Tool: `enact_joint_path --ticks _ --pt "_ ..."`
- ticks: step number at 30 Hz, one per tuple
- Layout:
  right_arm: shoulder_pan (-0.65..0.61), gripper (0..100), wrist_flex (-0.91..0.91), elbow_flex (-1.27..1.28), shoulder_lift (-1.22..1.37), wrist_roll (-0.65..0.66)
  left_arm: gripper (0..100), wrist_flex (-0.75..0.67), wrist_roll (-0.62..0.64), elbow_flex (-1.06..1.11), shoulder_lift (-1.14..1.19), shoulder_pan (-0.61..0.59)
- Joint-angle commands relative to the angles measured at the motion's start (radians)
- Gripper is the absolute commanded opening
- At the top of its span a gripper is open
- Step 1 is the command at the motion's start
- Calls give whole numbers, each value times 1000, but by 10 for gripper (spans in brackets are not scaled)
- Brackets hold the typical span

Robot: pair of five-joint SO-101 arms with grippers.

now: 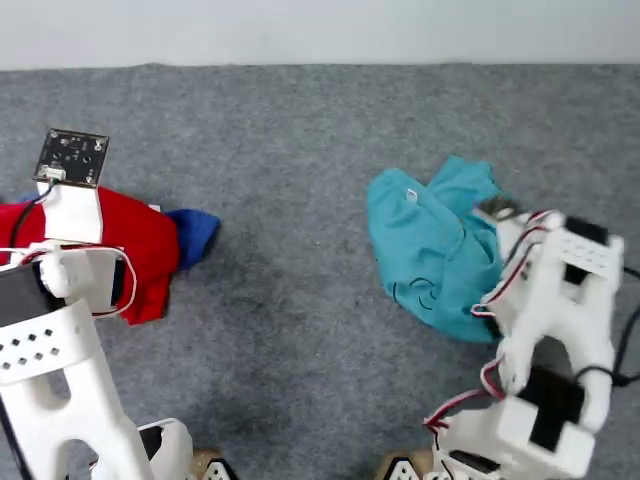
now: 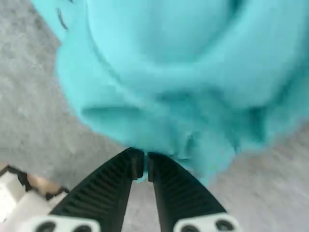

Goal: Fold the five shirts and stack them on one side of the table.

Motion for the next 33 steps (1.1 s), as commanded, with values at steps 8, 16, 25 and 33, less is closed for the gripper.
enact_joint_path --ticks 8,16,25,33 --pt "111 8 266 -270 -358 120 17 -18 8 -7 -26 215" --pt "302 8 268 -345 -553 129 18 -101 9 -2 -18 422" --pt "538 8 266 -241 -700 272 19 -233 11 28 -15 575" --pt "542 8 268 -2 -702 272 142 -419 216 117 161 758"
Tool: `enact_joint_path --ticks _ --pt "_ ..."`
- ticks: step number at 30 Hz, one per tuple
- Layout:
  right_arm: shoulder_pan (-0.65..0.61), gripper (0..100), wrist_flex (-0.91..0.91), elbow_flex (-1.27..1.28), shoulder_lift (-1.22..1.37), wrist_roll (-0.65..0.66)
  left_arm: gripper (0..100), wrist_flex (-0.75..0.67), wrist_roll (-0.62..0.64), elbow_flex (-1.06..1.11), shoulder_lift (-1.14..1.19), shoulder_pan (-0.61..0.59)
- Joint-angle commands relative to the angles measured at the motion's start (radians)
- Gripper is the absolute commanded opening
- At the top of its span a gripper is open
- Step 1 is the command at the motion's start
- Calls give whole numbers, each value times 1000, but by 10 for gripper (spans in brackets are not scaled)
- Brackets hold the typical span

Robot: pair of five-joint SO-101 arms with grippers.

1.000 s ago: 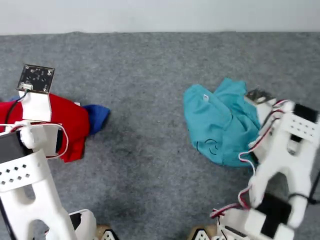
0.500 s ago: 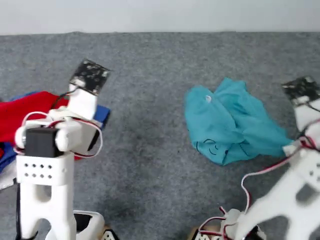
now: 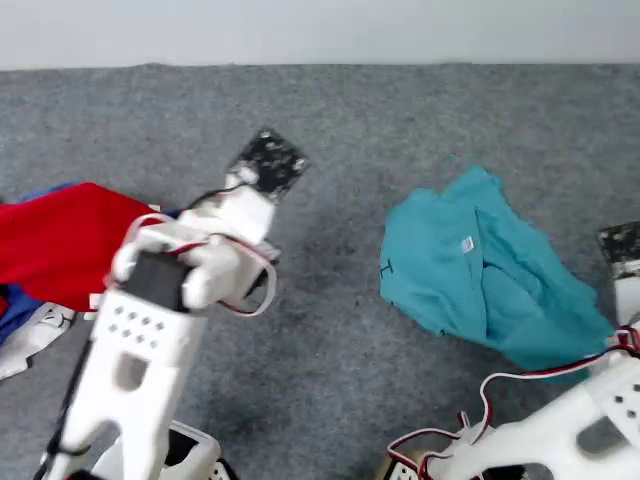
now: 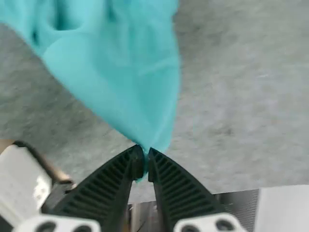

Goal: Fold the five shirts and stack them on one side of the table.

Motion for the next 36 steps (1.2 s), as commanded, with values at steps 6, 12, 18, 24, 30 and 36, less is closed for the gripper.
enact_joint_path --ticks 6,12,18,24,30,36 --pt "10 8 15 130 -19 9 148 -110 109 -150 362 163" --pt "10 8 13 190 -19 9 148 -110 110 -354 671 262" --pt "10 8 13 213 -19 8 148 -104 112 -611 933 327" --pt "8 8 13 213 -19 8 148 -104 112 -848 1115 361" --pt "8 8 13 218 -19 6 149 -104 203 -1036 1274 381" --pt "8 8 13 218 -19 6 145 -11 204 -1145 1428 397"
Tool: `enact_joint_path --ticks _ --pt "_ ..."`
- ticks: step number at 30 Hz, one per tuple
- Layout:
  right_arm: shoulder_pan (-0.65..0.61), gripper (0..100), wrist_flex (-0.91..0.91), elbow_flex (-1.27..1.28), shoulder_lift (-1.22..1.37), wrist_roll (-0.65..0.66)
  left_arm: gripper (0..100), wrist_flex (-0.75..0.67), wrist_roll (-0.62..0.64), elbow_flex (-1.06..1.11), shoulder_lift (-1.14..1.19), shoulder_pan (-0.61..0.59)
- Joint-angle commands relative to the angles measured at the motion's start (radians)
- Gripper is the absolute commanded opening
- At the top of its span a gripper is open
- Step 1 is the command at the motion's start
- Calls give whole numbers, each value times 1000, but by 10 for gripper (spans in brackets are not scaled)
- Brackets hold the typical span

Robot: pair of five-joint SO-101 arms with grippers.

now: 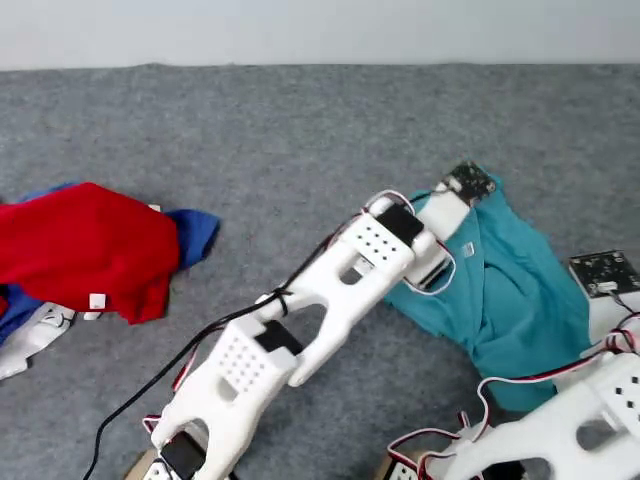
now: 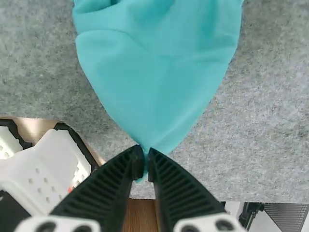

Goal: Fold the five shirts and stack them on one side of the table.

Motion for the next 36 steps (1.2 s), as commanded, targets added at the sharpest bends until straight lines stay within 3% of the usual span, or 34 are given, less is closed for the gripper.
enact_joint_path --ticks 1,6,9,14,27,36 --pt "7 8 13 -3 -19 6 144 97 12 -114 38 8" --pt "7 8 13 -3 -19 6 6 319 -107 -295 106 5" --pt "7 8 8 -5 -19 6 11 459 -161 -381 114 3" --pt "7 8 4 -11 -19 9 12 456 -157 -337 29 -68" --pt "-163 8 2 -11 -19 5 13 450 -166 437 -563 -121" --pt "-229 9 -116 -11 -19 -48 20 451 -164 737 -841 -126"
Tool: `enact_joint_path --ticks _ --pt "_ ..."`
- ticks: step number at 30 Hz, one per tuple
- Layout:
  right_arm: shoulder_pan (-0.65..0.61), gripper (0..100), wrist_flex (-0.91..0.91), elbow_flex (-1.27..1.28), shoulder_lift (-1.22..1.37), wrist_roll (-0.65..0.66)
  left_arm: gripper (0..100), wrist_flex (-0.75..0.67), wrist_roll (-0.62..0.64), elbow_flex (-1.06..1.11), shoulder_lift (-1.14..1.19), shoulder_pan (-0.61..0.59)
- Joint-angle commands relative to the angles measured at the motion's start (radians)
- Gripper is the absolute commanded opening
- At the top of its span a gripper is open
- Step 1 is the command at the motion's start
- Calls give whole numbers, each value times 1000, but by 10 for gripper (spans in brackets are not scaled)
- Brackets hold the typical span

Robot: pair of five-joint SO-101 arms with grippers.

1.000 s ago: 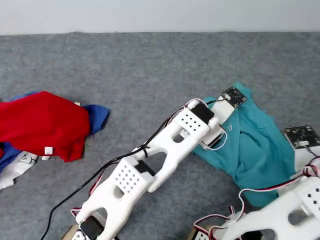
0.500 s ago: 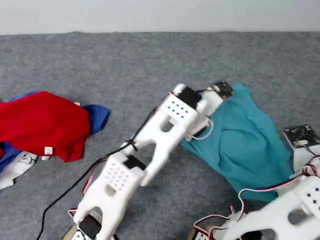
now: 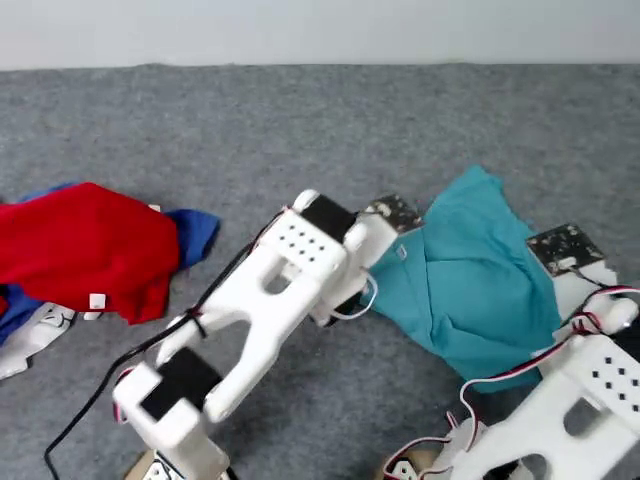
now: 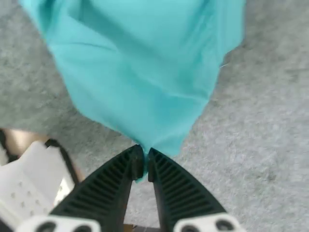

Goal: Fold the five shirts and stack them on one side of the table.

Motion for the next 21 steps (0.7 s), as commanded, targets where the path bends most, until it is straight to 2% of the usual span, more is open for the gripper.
enact_joint_path --ticks 1,4,8,15,21 --pt "-19 9 -38 -11 -19 -17 34 31 -14 19 -150 -8" --pt "-22 9 -28 -9 -19 -17 118 -5 9 -36 -212 -28" --pt "-22 9 -27 -8 -19 -17 209 -106 164 -102 -201 -34" --pt "-22 9 -27 -5 -16 -18 221 -242 253 -229 6 -32" --pt "-22 9 -25 -3 -10 -20 221 -242 273 -522 264 -25"
